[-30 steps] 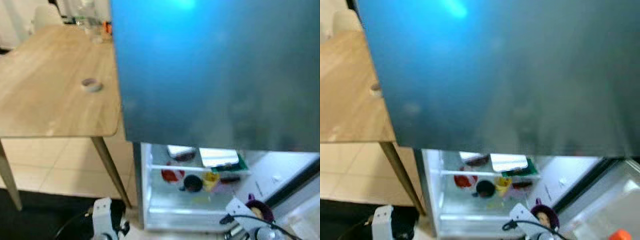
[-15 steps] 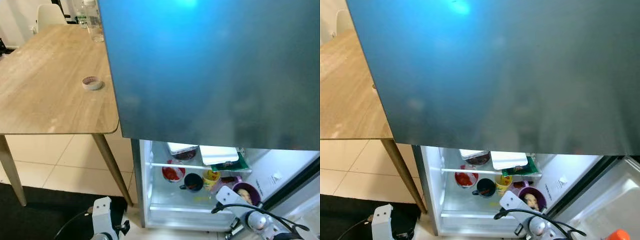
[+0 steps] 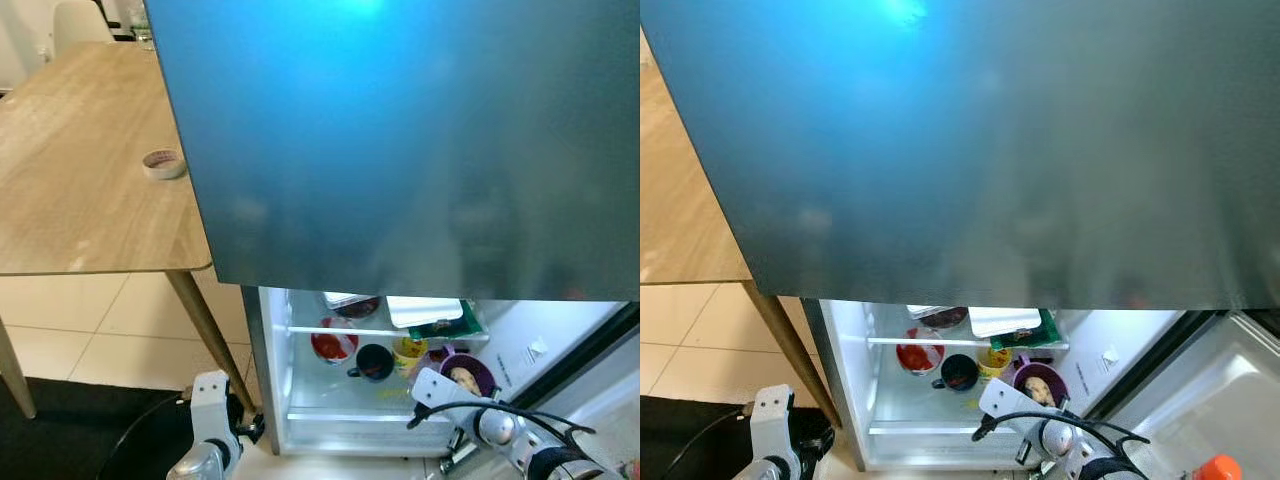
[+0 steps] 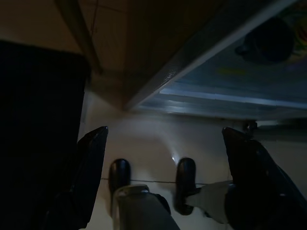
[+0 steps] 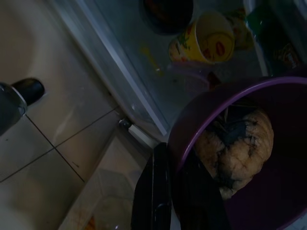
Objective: Restocking fridge
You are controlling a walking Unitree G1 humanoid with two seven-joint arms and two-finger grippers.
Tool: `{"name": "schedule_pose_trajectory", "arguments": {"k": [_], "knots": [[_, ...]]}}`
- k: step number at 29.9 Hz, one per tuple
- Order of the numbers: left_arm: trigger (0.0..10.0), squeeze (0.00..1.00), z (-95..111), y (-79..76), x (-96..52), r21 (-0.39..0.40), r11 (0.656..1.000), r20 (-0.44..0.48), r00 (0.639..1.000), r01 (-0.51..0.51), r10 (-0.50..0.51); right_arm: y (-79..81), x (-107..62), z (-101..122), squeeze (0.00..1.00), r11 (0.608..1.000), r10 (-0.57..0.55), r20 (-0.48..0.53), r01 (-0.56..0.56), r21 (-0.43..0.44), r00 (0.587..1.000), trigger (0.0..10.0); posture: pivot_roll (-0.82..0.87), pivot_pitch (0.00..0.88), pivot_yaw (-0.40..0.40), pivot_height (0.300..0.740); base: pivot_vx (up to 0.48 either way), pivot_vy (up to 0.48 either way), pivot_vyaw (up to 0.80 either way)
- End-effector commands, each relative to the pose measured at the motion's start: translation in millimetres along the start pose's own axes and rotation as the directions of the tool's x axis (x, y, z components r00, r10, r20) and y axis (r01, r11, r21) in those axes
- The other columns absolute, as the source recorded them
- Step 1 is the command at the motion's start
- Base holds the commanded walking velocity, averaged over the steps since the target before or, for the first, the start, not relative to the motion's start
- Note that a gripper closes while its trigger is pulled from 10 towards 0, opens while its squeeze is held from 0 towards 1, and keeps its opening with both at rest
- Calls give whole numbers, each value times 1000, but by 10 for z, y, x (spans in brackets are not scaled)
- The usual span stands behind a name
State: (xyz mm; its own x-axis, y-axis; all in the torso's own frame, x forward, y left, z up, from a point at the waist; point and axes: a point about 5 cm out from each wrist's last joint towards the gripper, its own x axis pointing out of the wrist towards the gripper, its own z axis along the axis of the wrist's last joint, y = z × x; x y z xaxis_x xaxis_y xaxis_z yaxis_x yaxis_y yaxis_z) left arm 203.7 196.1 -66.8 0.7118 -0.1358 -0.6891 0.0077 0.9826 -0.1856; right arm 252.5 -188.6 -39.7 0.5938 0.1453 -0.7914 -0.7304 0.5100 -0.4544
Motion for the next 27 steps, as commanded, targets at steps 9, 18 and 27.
{"name": "schedule_pose_trajectory", "arguments": {"k": [9, 18, 27], "knots": [[10000, 0, 204, -133, 57, 184, 977, 51, 991, 112, -123, -39, 25, 79, 0, 1000, 20, -37, -21, -22, 999, 10000, 22, 0, -79, 725, 0, 0, 0], [10000, 0, 247, -236, 63, 265, 948, 75, 977, 176, -202, -97, 27, 121, 0, 1000, 25, -44, -25, -15, 999, 10000, 40, 18, -77, 690, 0, 0, 0], [10000, 0, 429, -437, 107, 343, 905, 128, 942, 252, -311, -217, 17, 160, 0, 1000, 1, -50, -1, -4, 999, 10000, 48, 40, -77, 655, 0, 0, 0]]}}
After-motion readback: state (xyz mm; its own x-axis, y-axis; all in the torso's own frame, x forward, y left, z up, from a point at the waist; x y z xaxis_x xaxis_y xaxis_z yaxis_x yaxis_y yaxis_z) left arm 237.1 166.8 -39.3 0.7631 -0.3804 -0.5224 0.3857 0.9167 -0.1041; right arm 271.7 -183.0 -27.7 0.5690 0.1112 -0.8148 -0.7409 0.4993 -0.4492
